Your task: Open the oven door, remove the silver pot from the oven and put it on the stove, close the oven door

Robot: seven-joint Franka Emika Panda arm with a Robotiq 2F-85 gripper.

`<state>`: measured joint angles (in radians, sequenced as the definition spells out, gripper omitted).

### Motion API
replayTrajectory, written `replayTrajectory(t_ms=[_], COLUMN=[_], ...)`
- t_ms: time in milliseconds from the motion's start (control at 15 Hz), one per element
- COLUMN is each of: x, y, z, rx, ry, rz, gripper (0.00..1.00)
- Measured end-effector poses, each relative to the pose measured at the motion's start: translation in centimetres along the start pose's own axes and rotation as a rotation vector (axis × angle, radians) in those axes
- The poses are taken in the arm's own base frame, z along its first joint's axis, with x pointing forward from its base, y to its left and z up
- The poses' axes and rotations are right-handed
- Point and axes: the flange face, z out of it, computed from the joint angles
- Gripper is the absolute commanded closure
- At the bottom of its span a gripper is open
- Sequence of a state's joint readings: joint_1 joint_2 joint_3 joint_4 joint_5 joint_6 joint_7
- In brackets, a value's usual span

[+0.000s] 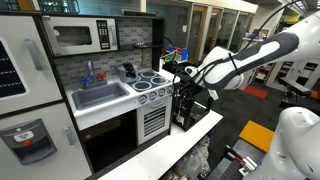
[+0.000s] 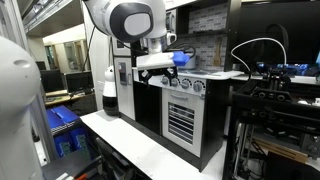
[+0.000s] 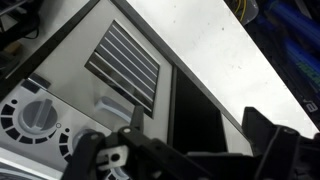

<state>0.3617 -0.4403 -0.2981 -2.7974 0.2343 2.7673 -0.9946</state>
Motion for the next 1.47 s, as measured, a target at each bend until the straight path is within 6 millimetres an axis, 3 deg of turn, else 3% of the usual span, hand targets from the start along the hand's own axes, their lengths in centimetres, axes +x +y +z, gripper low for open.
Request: replayTrajectory(t_ms=[1200, 1467], x=[0.5, 1.6], y=[-0.1, -1.3], z=[0.0, 1.8], rx=[0.009, 0.065], ry=[0.023, 0.062], rz=[-0.003, -0.069], gripper=[0.0, 0.0])
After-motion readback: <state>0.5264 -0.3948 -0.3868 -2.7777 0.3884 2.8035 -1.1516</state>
